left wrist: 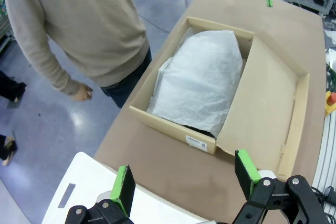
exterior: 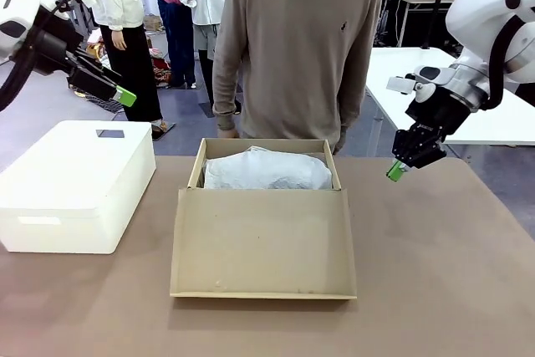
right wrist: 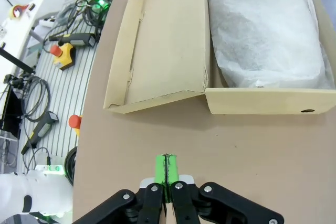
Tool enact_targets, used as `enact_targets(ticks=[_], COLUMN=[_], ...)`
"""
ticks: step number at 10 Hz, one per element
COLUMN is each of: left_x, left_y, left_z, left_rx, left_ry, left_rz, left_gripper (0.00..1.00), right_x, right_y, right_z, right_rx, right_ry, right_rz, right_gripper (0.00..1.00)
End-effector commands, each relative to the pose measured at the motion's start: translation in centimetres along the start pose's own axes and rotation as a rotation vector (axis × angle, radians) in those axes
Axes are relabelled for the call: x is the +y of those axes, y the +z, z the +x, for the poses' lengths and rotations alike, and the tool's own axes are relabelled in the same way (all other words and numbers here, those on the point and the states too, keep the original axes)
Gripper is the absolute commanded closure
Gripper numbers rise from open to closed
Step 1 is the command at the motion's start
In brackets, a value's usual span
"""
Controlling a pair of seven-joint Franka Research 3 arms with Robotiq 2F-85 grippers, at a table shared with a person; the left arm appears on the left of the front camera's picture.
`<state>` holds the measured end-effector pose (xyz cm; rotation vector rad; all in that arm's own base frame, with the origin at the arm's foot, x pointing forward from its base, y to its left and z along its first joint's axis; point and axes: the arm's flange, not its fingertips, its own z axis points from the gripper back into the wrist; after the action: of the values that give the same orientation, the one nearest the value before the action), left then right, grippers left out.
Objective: Pack the shoes into the box.
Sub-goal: Close the Shoes Box.
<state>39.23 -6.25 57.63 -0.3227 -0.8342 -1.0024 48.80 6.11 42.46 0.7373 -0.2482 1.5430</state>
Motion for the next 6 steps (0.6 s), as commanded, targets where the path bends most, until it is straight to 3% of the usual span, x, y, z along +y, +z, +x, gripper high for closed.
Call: enact_targets(ticks=[1,6], left_x=[0.3,0.3], left_y=[0.0,0.0], left_z=[-0.1,-0.1], left_rx=[-0.022,-0.022], left_ry=[-0.015,-0.015], left_rz=[-0.016,-0.016], left_gripper=[0.0,0.0], right_x=[0.0,0.2], right_y=[0.0,-3.5], right_z=[0.0,-2.3], right_rx=[0.0,-0.121], right_ry=[-0.001,0.125], right_rz=[-0.001,-0.009], right_gripper=[1.0,1.0])
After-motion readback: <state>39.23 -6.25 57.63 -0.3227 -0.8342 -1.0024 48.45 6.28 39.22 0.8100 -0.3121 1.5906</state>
